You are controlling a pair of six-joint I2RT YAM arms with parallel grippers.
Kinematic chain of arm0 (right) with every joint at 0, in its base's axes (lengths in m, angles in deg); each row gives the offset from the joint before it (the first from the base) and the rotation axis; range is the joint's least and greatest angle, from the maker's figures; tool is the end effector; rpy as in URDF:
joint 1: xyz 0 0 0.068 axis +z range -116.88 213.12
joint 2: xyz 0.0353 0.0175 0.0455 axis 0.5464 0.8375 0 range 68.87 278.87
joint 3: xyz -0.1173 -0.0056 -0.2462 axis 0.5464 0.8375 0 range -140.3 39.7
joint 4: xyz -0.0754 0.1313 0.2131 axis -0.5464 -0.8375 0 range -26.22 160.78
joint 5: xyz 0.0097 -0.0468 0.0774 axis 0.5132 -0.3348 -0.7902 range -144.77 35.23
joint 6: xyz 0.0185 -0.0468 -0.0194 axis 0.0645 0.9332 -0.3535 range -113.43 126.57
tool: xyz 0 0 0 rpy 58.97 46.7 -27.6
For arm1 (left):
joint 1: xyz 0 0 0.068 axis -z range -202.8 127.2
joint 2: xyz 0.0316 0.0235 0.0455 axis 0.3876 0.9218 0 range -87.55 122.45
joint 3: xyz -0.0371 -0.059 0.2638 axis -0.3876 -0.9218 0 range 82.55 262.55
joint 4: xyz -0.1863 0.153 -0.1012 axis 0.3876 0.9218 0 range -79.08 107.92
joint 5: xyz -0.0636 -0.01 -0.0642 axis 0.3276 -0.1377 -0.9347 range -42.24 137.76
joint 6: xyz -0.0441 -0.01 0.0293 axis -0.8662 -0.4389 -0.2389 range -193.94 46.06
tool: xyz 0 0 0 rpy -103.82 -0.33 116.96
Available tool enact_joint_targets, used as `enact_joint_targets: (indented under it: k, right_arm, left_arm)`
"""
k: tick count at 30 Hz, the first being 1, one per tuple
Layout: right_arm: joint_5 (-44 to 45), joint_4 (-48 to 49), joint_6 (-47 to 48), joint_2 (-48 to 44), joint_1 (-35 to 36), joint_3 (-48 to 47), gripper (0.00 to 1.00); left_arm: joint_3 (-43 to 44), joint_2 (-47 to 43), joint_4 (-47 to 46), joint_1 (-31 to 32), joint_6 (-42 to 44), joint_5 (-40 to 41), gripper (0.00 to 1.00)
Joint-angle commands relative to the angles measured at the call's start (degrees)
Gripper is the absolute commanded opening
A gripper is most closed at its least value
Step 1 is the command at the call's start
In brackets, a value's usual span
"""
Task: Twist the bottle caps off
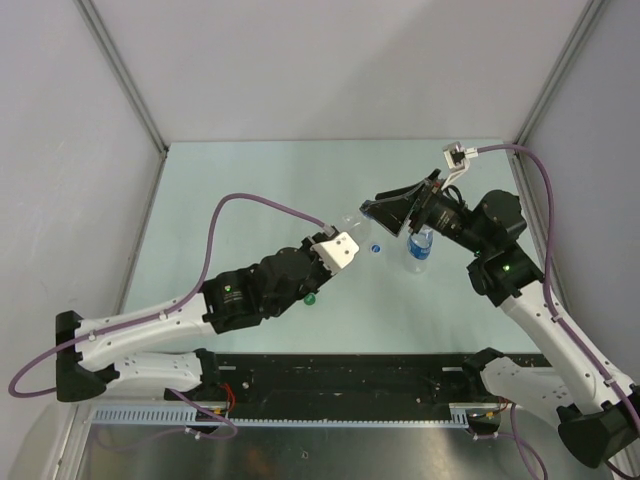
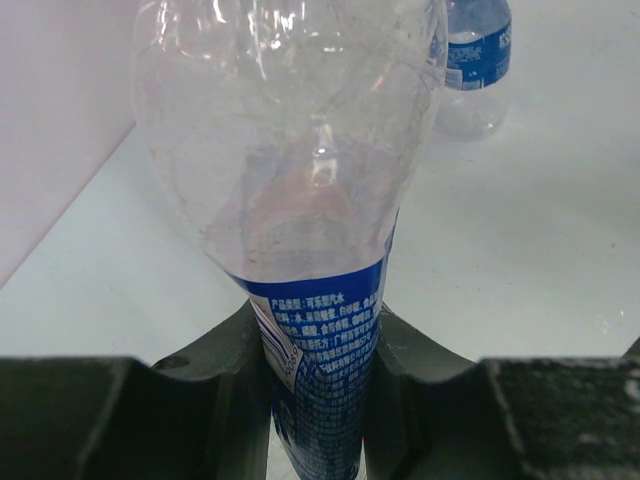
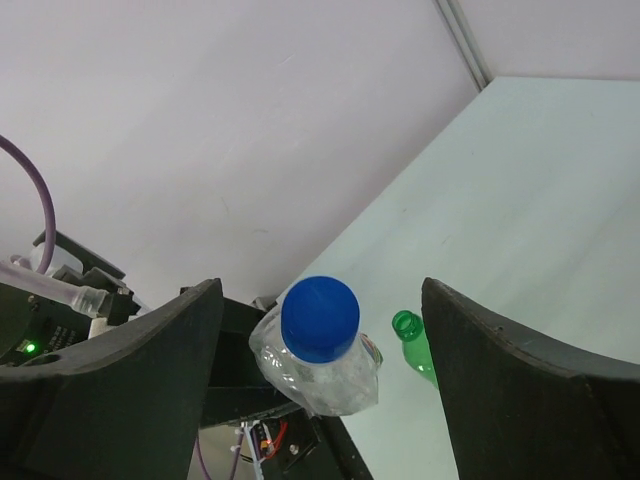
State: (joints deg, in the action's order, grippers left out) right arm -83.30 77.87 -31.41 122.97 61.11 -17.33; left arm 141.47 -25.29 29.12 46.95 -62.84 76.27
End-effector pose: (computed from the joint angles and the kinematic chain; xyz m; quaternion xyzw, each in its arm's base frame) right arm 0.1779 0.1139 0.4181 -0.1338 0.6369 0.5371 0.5367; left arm 0.1002 -0.2221 0.3542 0.4142 0.6998 -0.0896 0.5750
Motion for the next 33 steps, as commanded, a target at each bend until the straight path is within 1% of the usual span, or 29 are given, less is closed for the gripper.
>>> enact_joint_targets:
  k: [1,5,9,12,16,17,21,22,24,25,26,28,33]
  right_arm:
    - [-0.5,-0.5,-0.4,-0.5,-0.4,-2.7,0.83]
    - [-0.6,-1.3,-0.2,-0.4,-0.5,-2.7,0.76]
    - [-1.8,-0.9,-0.7,0.2,-0.5,-2.7,0.72]
    - [-2.3,-0.6,-1.4,0.3,-0.5,-2.7,0.65]
    - [-2.6,0.0,-2.3,0.4,-0.5,-2.7,0.62]
    - [-2.8,0.3,-2.7,0.5,-0.5,-2.7,0.59]
    - [-3.6,0.9,-3.6,1.0,-0.5,-2.7,0.42]
    - [-3.6,0.8,-3.6,1.0,-0.5,-2.7,0.36]
    - [-3.6,0.6,-3.7,1.2,-0.5,-2.6,0.16]
    - [-3.6,0.5,-3.7,1.2,-0.5,-2.7,0.08]
    - [-3.6,0.3,-3.6,1.2,-0.5,-2.7,0.04]
    - [-3.8,-0.1,-2.7,1.0,-0.4,-2.6,0.01]
    - [-4.0,-0.3,-0.4,-0.3,-0.4,-2.6,0.0]
  left_arm:
    - [3.2,-0.4,-1.2,0.6,1.0,3.7,0.0]
    - [3.3,-0.4,-1.1,0.6,0.9,3.6,0.0]
    - [3.5,-0.1,-1.0,0.8,0.8,3.2,0.0]
    - [3.5,0.1,-0.8,0.9,0.9,2.9,0.0]
    - [3.5,0.4,-0.6,1.1,0.8,2.8,0.0]
    - [3.5,0.4,-0.5,1.1,0.8,2.7,0.0]
    - [3.6,0.8,-0.3,1.4,0.7,2.6,0.0]
    - [3.6,0.9,-0.2,1.4,0.6,2.6,0.0]
    - [3.6,1.0,-0.1,1.5,0.6,2.5,0.0]
    - [3.5,1.0,-0.1,1.6,0.6,2.1,0.0]
    - [3.3,0.8,-0.1,1.6,0.6,1.6,0.0]
    - [3.0,0.4,-0.1,1.6,0.5,0.5,0.0]
    - [2.0,-1.1,-0.2,1.6,0.4,-3.1,0.0]
